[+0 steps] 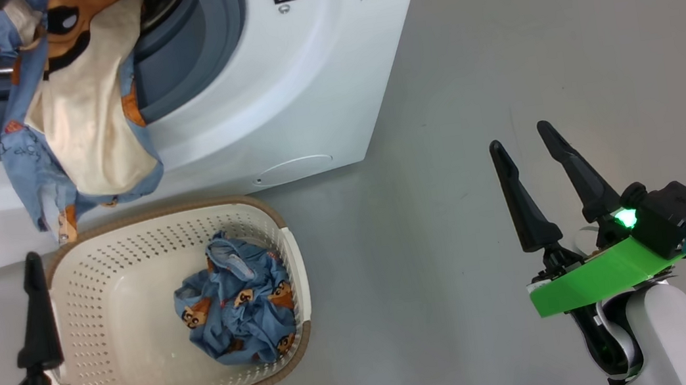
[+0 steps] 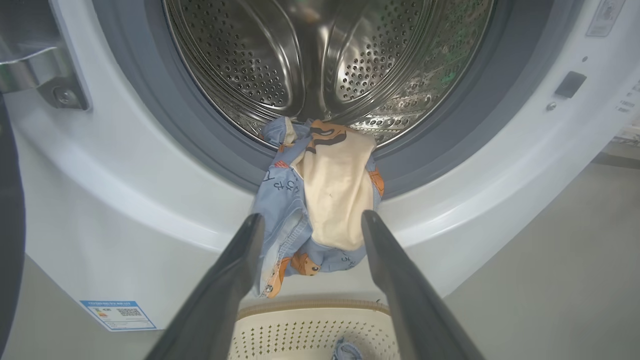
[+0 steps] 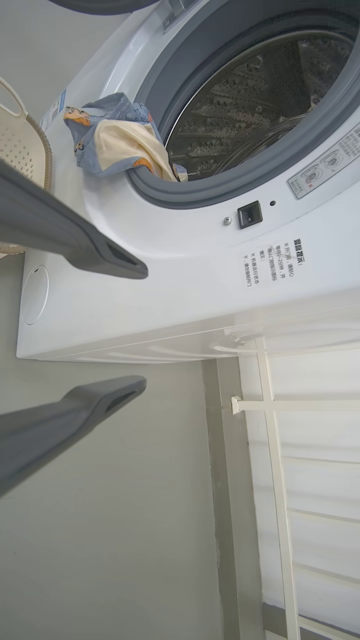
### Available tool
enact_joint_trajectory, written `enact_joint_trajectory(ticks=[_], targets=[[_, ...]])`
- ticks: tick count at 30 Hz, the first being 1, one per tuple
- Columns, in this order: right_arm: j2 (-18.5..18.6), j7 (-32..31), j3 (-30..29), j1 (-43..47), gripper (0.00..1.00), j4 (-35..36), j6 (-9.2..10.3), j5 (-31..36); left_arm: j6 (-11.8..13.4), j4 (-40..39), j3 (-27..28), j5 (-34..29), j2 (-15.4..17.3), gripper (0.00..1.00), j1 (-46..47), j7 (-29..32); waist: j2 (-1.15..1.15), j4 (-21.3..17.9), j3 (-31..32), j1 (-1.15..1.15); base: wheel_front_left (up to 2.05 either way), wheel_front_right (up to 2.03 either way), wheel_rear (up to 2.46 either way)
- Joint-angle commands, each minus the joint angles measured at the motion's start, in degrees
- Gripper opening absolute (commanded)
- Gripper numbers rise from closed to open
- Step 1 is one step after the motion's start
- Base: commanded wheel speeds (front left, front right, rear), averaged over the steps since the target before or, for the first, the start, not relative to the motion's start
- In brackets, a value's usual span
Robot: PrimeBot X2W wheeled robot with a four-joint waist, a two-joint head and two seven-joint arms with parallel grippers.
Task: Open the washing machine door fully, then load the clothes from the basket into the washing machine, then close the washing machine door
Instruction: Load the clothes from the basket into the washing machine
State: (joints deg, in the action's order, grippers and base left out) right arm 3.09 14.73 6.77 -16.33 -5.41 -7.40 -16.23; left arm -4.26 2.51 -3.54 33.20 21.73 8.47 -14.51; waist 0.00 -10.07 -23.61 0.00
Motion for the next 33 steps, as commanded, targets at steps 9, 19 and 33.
enact_joint_trajectory(ticks=[9,19,33], targets=[[-0.21,0.27,1.84,0.18,1.0,1.77,-0.09,-0.92,-1.86,8.94,-2.98,-0.01,2.64,1.0,8.69,3.77,0.0,-1.26,-1.81,0.0,0.0,0.0,0.0],[-0.22,0.27,2.58,-0.5,1.0,2.5,-0.09,-1.97,-3.17,25.76,-10.07,1.78,4.25,1.0,22.23,5.12,0.0,-3.56,-4.99,0.0,0.0,0.0,0.0],[-0.22,0.27,3.71,-1.14,1.0,3.45,-0.09,-2.8,-3.22,41.95,-17.63,9.76,6.4,1.0,36.51,4.12,0.0,-5.69,-8.71,0.0,0.0,0.0,0.0]])
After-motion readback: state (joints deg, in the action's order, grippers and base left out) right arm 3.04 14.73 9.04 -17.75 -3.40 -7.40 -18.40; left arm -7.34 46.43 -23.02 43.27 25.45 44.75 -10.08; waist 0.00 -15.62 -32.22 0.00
